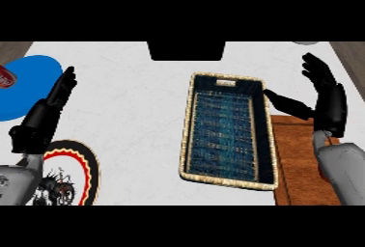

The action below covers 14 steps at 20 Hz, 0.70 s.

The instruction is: Pick the bell pepper from the cutting board and place it in the basket

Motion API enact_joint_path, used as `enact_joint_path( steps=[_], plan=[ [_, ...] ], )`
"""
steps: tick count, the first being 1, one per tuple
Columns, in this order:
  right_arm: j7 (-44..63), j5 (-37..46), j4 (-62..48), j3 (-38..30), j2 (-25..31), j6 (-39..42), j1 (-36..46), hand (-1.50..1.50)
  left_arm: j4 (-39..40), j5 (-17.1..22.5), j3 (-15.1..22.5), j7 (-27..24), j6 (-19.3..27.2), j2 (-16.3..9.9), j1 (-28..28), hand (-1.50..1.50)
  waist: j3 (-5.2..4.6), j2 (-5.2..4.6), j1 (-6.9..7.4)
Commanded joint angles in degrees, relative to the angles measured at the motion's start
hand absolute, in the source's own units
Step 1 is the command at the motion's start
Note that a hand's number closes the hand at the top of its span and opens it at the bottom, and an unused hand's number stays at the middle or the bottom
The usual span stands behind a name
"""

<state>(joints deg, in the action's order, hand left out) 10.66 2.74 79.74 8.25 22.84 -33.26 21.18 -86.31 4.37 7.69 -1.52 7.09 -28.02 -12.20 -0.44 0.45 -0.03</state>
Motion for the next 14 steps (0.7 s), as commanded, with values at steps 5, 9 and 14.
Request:
enact_joint_path(
  steps=[5,9,14],
  plan=[
    [24.6,10.8,-3.1,7.6,23.6,20.3,4.6,-1.50,-0.3,-0.7,0.0,0.4,0.1,-0.3,0.4,0.00,-0.59,0.65,-0.60],
    [31.1,5.1,0.1,11.8,29.7,39.8,7.0,-1.50,-0.1,0.2,-0.9,0.1,-0.7,-0.7,-0.4,0.00,-0.32,0.33,-0.19],
    [43.1,-8.3,3.7,9.3,34.0,58.4,13.6,-1.50,-1.0,-0.9,0.6,-1.2,-0.1,0.9,1.6,0.00,0.09,0.08,0.24]
  ],
)
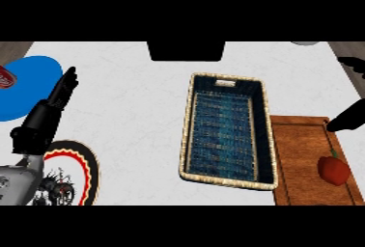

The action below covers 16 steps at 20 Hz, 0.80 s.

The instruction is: Pick the bell pepper from the cutting board and place it in the basket

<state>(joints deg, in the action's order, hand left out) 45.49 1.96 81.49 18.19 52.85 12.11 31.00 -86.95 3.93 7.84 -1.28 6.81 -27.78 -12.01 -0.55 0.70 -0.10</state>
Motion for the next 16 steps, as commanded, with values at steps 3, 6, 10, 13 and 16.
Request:
enact_joint_path(
  steps=[3,6,10,13,16],
  plan=[
    [15.6,-14.1,2.5,-2.7,5.0,19.7,7.0,-1.50,2.1,0.0,-1.2,-0.8,-0.9,0.2,-1.9,0.00,0.35,-0.53,-0.21],
    [16.3,-16.9,3.6,-3.6,7.3,21.7,3.7,-1.50,2.7,-0.5,-1.6,-1.3,-1.5,0.4,-1.7,0.00,0.45,-0.53,-0.59],
    [16.6,-17.7,4.2,-2.7,6.9,20.9,0.9,-1.50,1.1,-0.3,-2.7,0.7,-2.2,0.1,-0.9,0.00,0.50,-0.58,-0.07],
    [16.3,-17.3,7.4,-2.8,7.3,19.4,-3.0,-1.50,-1.3,-1.5,-2.0,-2.9,-2.4,1.2,3.8,0.00,0.51,-0.47,-0.07],
    [13.8,-16.0,6.1,-3.6,6.7,20.8,-4.1,-1.50,1.0,-3.0,-1.6,-1.0,-1.1,4.0,-0.1,0.00,0.52,-0.61,-0.24]
  ],
)
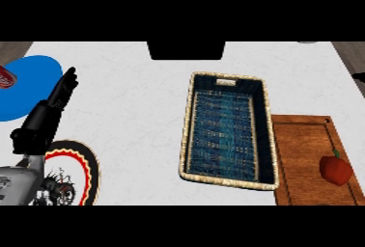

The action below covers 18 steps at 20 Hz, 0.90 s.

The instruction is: Pick the bell pepper from the cutting board and place it in the basket

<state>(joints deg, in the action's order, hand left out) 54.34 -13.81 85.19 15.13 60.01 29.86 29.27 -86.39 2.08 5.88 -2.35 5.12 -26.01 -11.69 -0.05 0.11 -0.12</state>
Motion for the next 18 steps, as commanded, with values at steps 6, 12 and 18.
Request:
enact_joint_path(
  steps=[6,12,18],
  plan=[
    [-0.2,6.2,-6.1,2.8,-4.4,4.0,-4.4,-1.50,-5.2,0.0,-1.5,0.3,-2.6,-0.4,3.3,0.00,0.06,-0.11,0.85],
    [-7.8,13.3,-8.0,2.6,-5.7,2.6,-11.1,-1.50,0.7,-0.7,-3.9,-0.7,-3.0,1.4,0.0,0.00,0.07,-0.20,0.08],
    [-7.8,19.9,-5.2,-0.2,-10.5,0.5,-15.3,-1.50,-5.8,-2.6,-4.9,1.7,-4.1,2.3,3.5,0.00,0.07,-0.03,0.23]
  ],
)
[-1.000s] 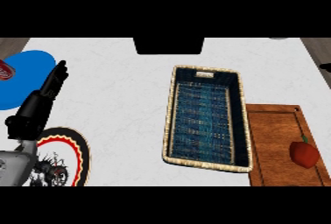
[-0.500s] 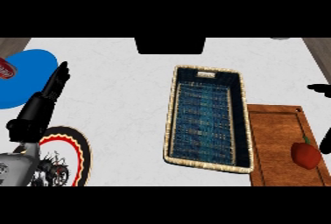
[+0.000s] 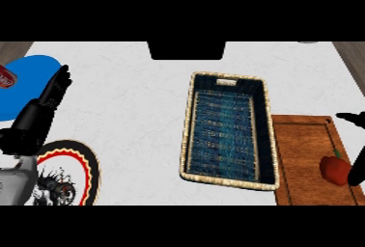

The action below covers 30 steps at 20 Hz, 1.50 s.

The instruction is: Pick the bell pepper from the cutting board and place it in the basket

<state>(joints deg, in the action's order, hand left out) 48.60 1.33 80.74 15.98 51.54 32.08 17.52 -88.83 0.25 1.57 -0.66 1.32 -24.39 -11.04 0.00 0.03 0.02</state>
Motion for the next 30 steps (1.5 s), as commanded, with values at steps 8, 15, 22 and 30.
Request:
enact_joint_path(
  steps=[8,15,22,30],
  plan=[
    [-4.9,12.1,0.6,-6.7,-5.9,0.6,-5.1,-1.50,1.7,-4.6,-1.8,0.7,-0.6,4.5,-3.1,0.00,0.00,-0.01,-0.16],
    [-2.2,14.4,4.8,-9.9,-10.0,2.7,-7.2,-1.50,2.9,-3.2,-6.0,-0.6,-5.8,2.4,-2.5,0.00,-0.02,0.00,-0.33],
    [-9.2,24.0,-2.0,-10.1,-15.7,-0.3,-8.9,-1.50,-2.3,-4.3,-6.4,1.5,-7.7,4.1,1.1,0.00,0.01,-0.03,0.10],
    [-11.5,28.0,-3.7,-14.5,-17.2,1.7,-10.8,-1.50,-5.1,-7.1,-7.0,1.9,-6.6,7.2,2.6,0.00,0.01,0.00,0.04]
  ],
)
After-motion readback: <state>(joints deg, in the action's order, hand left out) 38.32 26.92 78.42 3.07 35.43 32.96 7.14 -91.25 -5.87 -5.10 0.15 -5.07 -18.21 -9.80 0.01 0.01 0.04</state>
